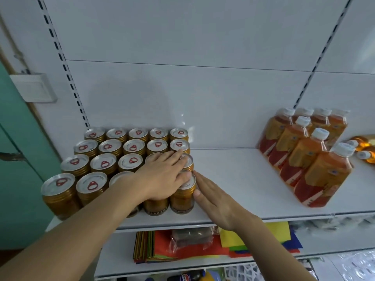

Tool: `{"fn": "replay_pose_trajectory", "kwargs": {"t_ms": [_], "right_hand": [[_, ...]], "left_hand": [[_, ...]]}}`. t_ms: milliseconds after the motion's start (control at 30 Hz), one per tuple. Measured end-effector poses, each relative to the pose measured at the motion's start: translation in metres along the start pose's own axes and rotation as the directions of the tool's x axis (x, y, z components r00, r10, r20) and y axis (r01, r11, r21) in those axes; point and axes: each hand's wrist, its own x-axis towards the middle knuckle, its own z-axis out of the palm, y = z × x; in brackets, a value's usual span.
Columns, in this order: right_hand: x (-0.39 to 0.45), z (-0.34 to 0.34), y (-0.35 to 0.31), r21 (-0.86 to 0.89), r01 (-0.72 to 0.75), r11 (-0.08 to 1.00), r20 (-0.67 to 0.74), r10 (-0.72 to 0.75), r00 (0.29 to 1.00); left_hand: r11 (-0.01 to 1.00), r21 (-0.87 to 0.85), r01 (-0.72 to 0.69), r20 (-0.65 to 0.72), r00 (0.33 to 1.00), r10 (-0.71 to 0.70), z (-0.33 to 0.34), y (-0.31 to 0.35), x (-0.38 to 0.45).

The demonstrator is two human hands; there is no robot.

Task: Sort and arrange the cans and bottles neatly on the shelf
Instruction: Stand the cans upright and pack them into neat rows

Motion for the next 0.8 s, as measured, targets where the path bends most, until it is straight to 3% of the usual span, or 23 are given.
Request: {"fn": "replay_pose_trajectory", "kwargs": {"t_ms": [167,300,467,800], "right_hand": [[0.007,0.002,0.006,-0.106,0.047,0.993,0.018,-0.045,0.999],[0.011,-0.007,0.018,-0.153,0.085,0.984,0.066,-0.076,0.995],[0.02,-0.016,0.025,-0.228,0.121,0.966,0.104,-0.099,0.99],[0.025,-0.01,0.031,-0.268,0.159,0.95,0.086,-0.14,0.986]], "left_hand": [[1.0,-0.011,0.013,0.022,1.0,-0.013,-0.001,-0.006,0.001],[0.994,-0.095,0.053,-0.036,0.998,-0.057,-0.004,-0.004,0.004],[0.995,0.002,0.101,0.032,0.994,-0.101,-0.007,-0.003,0.017],[0.995,0.023,0.093,0.067,0.993,-0.094,-0.003,-0.003,0.018]]}}
